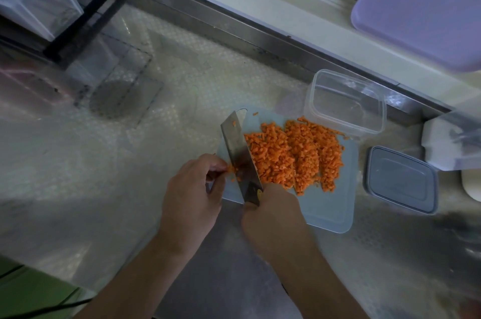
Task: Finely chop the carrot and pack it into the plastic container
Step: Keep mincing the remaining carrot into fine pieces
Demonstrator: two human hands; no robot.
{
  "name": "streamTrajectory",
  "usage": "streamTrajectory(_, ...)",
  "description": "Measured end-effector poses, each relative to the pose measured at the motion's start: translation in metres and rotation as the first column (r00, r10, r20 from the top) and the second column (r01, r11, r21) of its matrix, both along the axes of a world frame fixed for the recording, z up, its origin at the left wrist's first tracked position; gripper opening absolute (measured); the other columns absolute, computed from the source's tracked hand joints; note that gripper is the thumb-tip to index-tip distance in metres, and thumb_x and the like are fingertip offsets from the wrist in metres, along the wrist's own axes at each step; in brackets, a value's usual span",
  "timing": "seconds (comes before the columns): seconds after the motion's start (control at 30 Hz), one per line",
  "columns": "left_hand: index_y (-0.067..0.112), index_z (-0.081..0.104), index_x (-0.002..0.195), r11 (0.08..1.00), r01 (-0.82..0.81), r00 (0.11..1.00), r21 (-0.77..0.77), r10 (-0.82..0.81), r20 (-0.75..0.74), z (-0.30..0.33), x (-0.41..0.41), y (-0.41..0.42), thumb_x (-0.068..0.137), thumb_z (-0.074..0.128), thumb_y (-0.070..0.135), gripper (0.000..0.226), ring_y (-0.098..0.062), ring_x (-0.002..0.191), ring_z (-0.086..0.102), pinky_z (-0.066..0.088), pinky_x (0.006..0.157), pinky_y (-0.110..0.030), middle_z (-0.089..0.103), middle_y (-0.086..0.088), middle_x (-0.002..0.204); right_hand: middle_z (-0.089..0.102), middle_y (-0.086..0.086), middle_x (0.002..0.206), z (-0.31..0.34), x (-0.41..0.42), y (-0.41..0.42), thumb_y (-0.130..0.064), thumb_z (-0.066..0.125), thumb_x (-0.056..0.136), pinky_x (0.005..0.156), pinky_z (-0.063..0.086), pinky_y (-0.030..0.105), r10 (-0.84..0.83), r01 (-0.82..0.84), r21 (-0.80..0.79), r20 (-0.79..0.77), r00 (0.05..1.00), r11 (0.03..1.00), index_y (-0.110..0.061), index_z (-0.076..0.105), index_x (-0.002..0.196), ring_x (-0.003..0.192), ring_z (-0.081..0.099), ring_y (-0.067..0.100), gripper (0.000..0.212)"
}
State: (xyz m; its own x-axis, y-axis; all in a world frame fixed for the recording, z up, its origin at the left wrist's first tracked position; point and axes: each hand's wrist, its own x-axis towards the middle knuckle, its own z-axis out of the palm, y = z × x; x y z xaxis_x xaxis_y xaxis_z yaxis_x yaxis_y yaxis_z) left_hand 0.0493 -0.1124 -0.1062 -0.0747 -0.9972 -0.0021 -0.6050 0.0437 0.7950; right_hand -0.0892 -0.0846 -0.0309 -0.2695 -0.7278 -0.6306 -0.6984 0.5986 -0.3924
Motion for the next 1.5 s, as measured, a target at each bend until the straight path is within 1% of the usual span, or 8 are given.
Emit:
streamTrajectory(0.13, 0.026, 0.068, 0.099, 1.0, -0.009, 1.0, -0.004, 0.009, 0.002, -0.001, -0.001, 0.001, 0.091, 0.079, 0.014, 0.018, -0.005, 0.084, 0.065, 0.057, 0.074, -0.033, 0.068, 0.016, 0.093, 0.047, -0.006, 0.081, -0.002, 0.002, 0.0, -0.02, 0.057, 0.094, 0.057, 0.041, 0.028, -0.008, 0.008, -0.006, 0.021, 1.0, 1.0, -0.024, 0.043, 0.087, 0.07, 0.047, 0.012, 0.016)
streamTrajectory(0.4, 0.025, 0.068, 0.097, 1.0, -0.015, 1.0, -0.013, 0.015, 0.005, 0.001, -0.002, 0.002, 0.09, 0.079, 0.012, 0.019, -0.007, 0.082, 0.065, 0.057, 0.071, -0.034, 0.068, 0.016, 0.092, 0.047, -0.005, 0.081, -0.004, 0.004, -0.003, -0.021, 0.057, 0.096, 0.052, 0.037, 0.023, 0.011, -0.011, 0.031, -0.002, 1.0, 0.999, -0.028, 0.035, 0.075, 0.069, 0.047, 0.009, 0.031)
streamTrajectory(0.7, 0.029, 0.068, 0.099, 0.99, -0.097, 0.991, 0.106, 0.106, -0.084, 0.012, 0.015, 0.005, 0.094, 0.072, 0.01, 0.02, -0.003, 0.085, 0.07, 0.057, 0.073, -0.02, 0.071, 0.017, 0.094, 0.042, -0.007, 0.08, -0.005, 0.006, -0.002, -0.02, 0.055, 0.095, 0.054, 0.036, 0.025, 0.021, -0.019, 0.094, -0.019, 1.0, 0.995, -0.026, 0.037, 0.082, 0.071, 0.048, 0.012, 0.023)
streamTrajectory(0.8, 0.032, 0.068, 0.099, 0.988, -0.13, 0.991, 0.082, 0.129, 0.016, 0.017, 0.036, 0.008, 0.09, 0.073, 0.011, 0.023, -0.003, 0.087, 0.066, 0.054, 0.075, -0.019, 0.067, 0.018, 0.095, 0.042, -0.007, 0.079, -0.006, 0.005, -0.003, -0.02, 0.054, 0.095, 0.056, 0.038, 0.027, 0.023, -0.019, 0.123, -0.029, 0.999, 0.992, -0.028, 0.031, 0.074, 0.072, 0.047, 0.013, 0.032)
streamTrajectory(1.0, 0.03, 0.069, 0.094, 0.989, 0.074, 0.951, 0.13, -0.109, 0.289, 0.013, 0.051, 0.012, 0.085, 0.082, 0.029, 0.015, -0.008, 0.103, 0.049, 0.037, 0.08, -0.01, 0.053, 0.016, 0.103, 0.047, -0.004, 0.083, -0.008, 0.003, -0.002, -0.023, 0.054, 0.096, 0.05, 0.038, 0.025, 0.01, -0.007, 0.114, -0.019, 1.0, 0.993, -0.028, 0.032, 0.075, 0.069, 0.051, 0.012, 0.031)
streamTrajectory(1.13, 0.021, 0.067, 0.081, 0.996, 0.064, 0.934, 0.056, -0.079, 0.348, 0.008, 0.045, 0.016, 0.087, 0.082, 0.019, 0.016, -0.011, 0.1, 0.046, 0.037, 0.075, -0.022, 0.055, 0.011, 0.099, 0.046, -0.005, 0.083, -0.01, -0.003, 0.002, -0.025, 0.053, 0.097, 0.051, 0.036, 0.025, 0.011, -0.009, 0.067, -0.031, 0.999, 0.998, -0.027, 0.034, 0.075, 0.069, 0.048, 0.009, 0.03)
streamTrajectory(1.3, 0.018, 0.066, 0.086, 0.996, 0.082, 0.96, -0.038, -0.069, 0.271, 0.009, 0.023, 0.002, 0.093, 0.074, 0.019, 0.011, -0.017, 0.096, 0.051, 0.042, 0.082, -0.028, 0.056, 0.007, 0.098, 0.057, 0.001, 0.093, -0.011, -0.013, 0.006, -0.03, 0.057, 0.095, 0.061, 0.041, 0.029, -0.049, 0.05, 0.029, -0.023, 0.999, 0.998, -0.021, 0.053, 0.095, 0.081, 0.059, 0.02, 0.01)
streamTrajectory(1.5, 0.018, 0.071, 0.095, 0.982, 0.187, 0.957, -0.04, -0.172, 0.232, 0.001, 0.003, -0.008, 0.1, 0.064, 0.025, 0.011, -0.017, 0.094, 0.059, 0.05, 0.076, -0.031, 0.057, 0.006, 0.104, 0.062, 0.003, 0.091, -0.007, -0.019, 0.009, -0.03, 0.058, 0.095, 0.061, 0.041, 0.029, -0.059, 0.059, 0.003, -0.005, 0.998, 0.998, -0.021, 0.059, 0.105, 0.082, 0.064, 0.024, 0.013)
